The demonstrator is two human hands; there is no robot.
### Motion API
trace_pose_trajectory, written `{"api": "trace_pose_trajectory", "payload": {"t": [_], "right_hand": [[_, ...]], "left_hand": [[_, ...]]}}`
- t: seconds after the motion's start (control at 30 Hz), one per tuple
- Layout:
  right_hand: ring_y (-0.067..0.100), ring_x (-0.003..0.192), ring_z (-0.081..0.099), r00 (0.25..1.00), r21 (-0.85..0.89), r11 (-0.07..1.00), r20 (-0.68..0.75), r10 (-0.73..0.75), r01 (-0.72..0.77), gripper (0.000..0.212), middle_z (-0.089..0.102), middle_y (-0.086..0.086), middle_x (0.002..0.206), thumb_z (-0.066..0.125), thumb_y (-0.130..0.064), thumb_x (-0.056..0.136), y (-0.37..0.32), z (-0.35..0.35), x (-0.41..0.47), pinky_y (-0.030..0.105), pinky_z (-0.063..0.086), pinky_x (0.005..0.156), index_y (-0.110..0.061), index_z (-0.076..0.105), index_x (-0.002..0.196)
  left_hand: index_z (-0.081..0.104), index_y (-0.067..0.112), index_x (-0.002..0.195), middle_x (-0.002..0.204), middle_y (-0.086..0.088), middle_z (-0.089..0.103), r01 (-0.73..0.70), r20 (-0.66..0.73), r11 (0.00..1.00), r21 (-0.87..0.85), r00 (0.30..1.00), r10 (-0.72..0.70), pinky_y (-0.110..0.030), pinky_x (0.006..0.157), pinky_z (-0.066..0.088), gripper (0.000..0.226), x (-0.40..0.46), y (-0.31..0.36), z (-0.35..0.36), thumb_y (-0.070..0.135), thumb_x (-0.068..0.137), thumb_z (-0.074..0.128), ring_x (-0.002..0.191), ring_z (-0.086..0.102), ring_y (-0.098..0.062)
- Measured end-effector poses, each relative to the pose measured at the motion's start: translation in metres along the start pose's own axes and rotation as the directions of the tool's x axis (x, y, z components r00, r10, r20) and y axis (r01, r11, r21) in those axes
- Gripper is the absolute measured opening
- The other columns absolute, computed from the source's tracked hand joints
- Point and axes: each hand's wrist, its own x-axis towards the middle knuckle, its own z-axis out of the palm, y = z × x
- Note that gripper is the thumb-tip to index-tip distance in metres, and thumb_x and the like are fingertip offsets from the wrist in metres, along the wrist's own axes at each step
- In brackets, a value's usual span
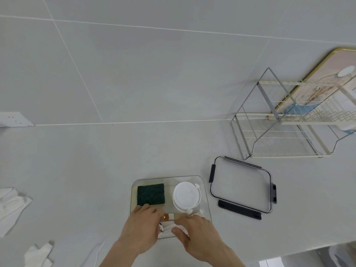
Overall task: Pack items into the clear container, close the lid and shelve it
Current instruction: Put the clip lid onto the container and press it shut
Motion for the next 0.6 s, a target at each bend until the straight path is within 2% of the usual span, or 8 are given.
{"api": "trace_pose_trajectory", "payload": {"t": [0.07,0.13,0.2,0.3,0.37,0.43,0.53,0.6], "right_hand": [[0.006,0.093,0.063,0.985,0.157,0.987,-0.173,0.011,0.016,0.030,0.070,-0.018,0.105,0.046,-0.052,0.094,0.004,-0.015,-0.007,0.029,0.053,0.079,-0.038,0.064,0.114],[0.003,0.080,0.066,0.938,0.368,0.930,-0.320,0.136,-0.009,0.014,0.072,-0.020,0.087,0.059,-0.039,0.092,0.016,-0.037,-0.013,0.026,0.055,0.067,-0.034,0.070,0.099],[0.006,0.074,0.069,0.876,0.536,0.843,-0.382,0.296,-0.051,0.009,0.072,-0.018,0.078,0.066,-0.025,0.091,0.039,-0.058,-0.016,0.028,0.056,0.065,-0.030,0.073,0.088],[0.010,0.070,0.070,0.774,0.705,0.686,-0.331,0.541,-0.178,0.015,0.073,-0.012,0.075,0.067,-0.021,0.089,0.090,-0.084,-0.016,0.039,0.059,0.069,-0.032,0.072,0.081],[0.013,0.069,0.071,0.701,0.777,0.572,-0.254,0.666,-0.263,0.011,0.074,-0.007,0.077,0.065,-0.024,0.088,0.126,-0.091,-0.013,0.046,0.059,0.071,-0.031,0.072,0.082],[0.016,0.072,0.071,0.618,0.795,0.515,-0.236,0.750,-0.321,0.009,0.074,-0.006,0.080,0.066,-0.026,0.087,0.162,-0.094,-0.013,0.048,0.058,0.076,-0.030,0.072,0.082],[0.020,0.085,0.067,0.497,0.758,0.483,-0.244,0.833,-0.438,0.006,0.073,-0.006,0.088,0.067,-0.026,0.086,0.211,-0.097,-0.018,0.041,0.054,0.080,-0.028,0.072,0.089],[0.022,0.088,0.063,0.436,0.720,0.452,-0.227,0.871,-0.527,0.017,0.071,-0.003,0.094,0.067,-0.026,0.086,0.239,-0.096,-0.021,0.034,0.049,0.076,-0.024,0.070,0.102]], "left_hand": [[0.056,0.034,0.102,0.100,0.015,0.065,-0.014,-0.080,0.999,-0.040,0.997,0.011,-0.025,0.085,0.041,0.015,0.005,0.005,-0.007,0.026,0.092,0.048,0.090,0.053,-0.011],[0.055,0.035,0.099,0.093,0.017,0.064,-0.034,-0.148,0.991,-0.128,0.989,0.015,-0.022,0.075,0.041,0.012,0.016,0.017,-0.018,0.031,0.095,0.045,0.080,0.052,-0.007],[0.055,0.037,0.102,0.095,0.021,0.064,-0.041,-0.179,0.952,-0.304,0.984,-0.014,-0.021,0.075,0.046,0.013,0.030,0.035,-0.030,0.035,0.095,0.044,0.084,0.057,-0.002],[0.053,0.041,0.102,0.095,0.025,0.064,-0.038,-0.171,0.864,-0.503,0.984,-0.056,-0.023,0.080,0.050,0.011,0.063,0.066,-0.044,0.040,0.094,0.047,0.089,0.059,0.006],[0.053,0.042,0.103,0.096,0.026,0.064,-0.039,-0.153,0.825,-0.563,0.987,-0.058,-0.023,0.082,0.049,0.012,0.087,0.087,-0.051,0.042,0.094,0.046,0.093,0.058,0.008],[0.055,0.040,0.106,0.101,0.024,0.064,-0.043,-0.139,0.800,-0.598,0.989,-0.051,-0.023,0.085,0.048,0.014,0.114,0.109,-0.056,0.040,0.094,0.048,0.097,0.058,0.008],[0.055,0.033,0.111,0.111,0.018,0.063,0.007,-0.084,0.816,-0.578,0.994,-0.067,-0.022,0.085,0.044,0.019,0.156,0.136,-0.052,0.035,0.092,0.051,0.104,0.056,0.003],[0.053,0.031,0.115,0.116,0.011,0.060,0.071,-0.023,0.841,-0.537,0.995,-0.099,-0.027,0.088,0.046,0.025,0.179,0.144,-0.043,0.035,0.090,0.052,0.109,0.056,-0.005]]}}
